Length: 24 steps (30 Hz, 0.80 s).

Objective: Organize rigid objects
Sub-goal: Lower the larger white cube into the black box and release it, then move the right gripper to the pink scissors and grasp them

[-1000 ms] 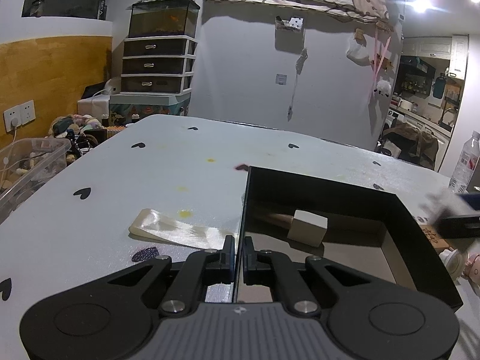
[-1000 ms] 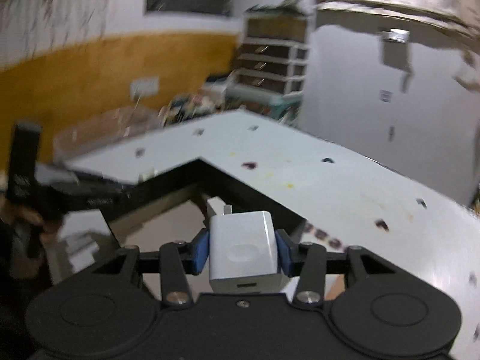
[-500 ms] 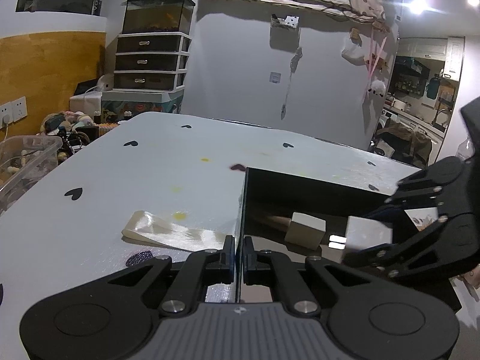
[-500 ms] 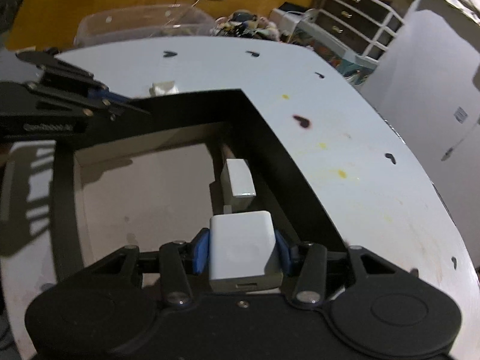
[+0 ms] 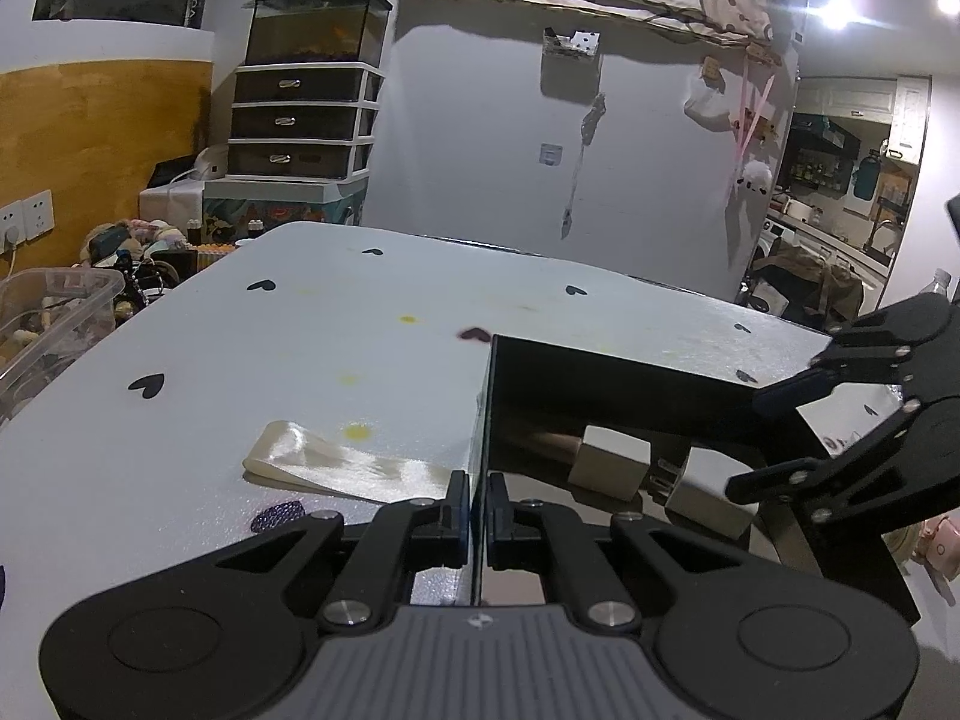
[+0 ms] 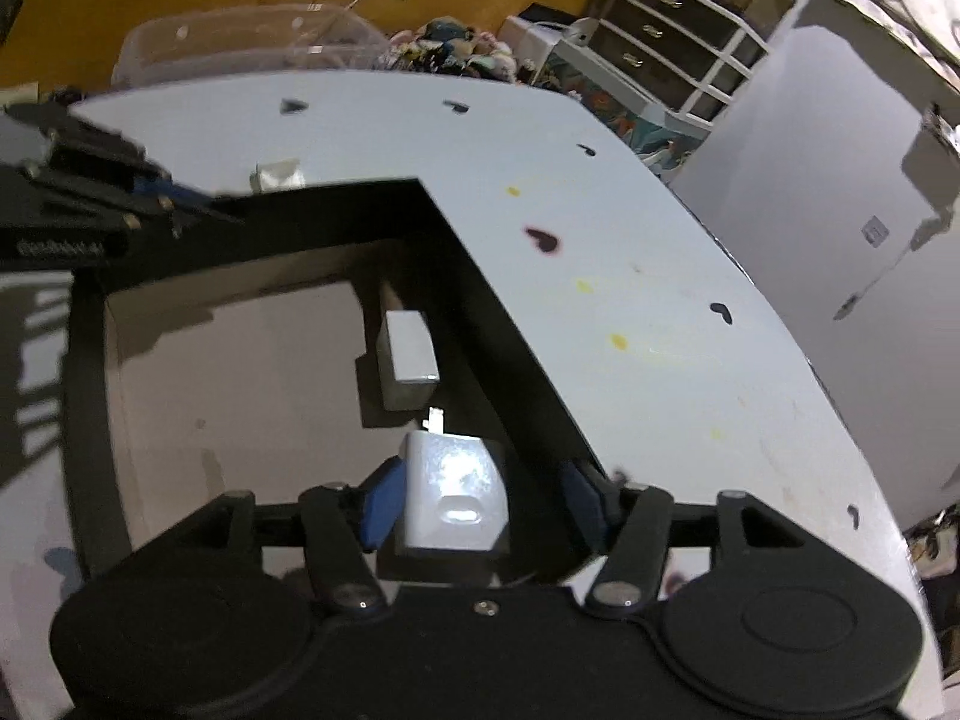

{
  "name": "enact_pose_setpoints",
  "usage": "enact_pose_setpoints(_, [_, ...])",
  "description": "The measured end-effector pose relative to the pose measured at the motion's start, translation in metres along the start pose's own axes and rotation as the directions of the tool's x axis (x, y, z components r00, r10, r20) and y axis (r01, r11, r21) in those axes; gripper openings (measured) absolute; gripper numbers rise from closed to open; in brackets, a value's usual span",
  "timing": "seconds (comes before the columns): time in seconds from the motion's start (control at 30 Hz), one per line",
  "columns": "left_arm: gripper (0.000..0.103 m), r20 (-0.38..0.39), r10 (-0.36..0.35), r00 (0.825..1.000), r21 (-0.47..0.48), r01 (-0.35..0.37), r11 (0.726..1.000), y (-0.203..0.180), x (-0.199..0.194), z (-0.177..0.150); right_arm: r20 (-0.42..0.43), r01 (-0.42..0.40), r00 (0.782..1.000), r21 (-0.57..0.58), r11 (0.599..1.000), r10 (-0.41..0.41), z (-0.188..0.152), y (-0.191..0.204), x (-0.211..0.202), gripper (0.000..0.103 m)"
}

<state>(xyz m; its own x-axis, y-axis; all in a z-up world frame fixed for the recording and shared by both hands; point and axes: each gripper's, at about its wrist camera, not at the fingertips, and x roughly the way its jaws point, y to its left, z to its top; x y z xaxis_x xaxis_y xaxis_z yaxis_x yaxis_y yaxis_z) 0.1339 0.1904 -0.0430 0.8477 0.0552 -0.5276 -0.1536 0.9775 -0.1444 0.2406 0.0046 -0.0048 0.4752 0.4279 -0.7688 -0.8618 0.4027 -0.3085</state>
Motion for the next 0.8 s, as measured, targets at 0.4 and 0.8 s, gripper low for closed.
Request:
enact_pose_setpoints(0.4, [0.004, -0.008, 0.023, 1.000, 0.003, -0.023, 1.000, -0.004, -0.004, 0.002, 0.152, -0.074, 0.988, 0.215, 0.974, 0.042, -0.018, -0.010, -0.046, 0.087])
enact_pose_setpoints(0.8, [0.004, -0.014, 0.054, 0.998, 0.009, -0.054, 0.998, -0.009, -0.007, 0.002, 0.283, -0.066, 0.958, 0.387, 0.920, -0.051, -0.063, 0.000, -0.087, 0.101])
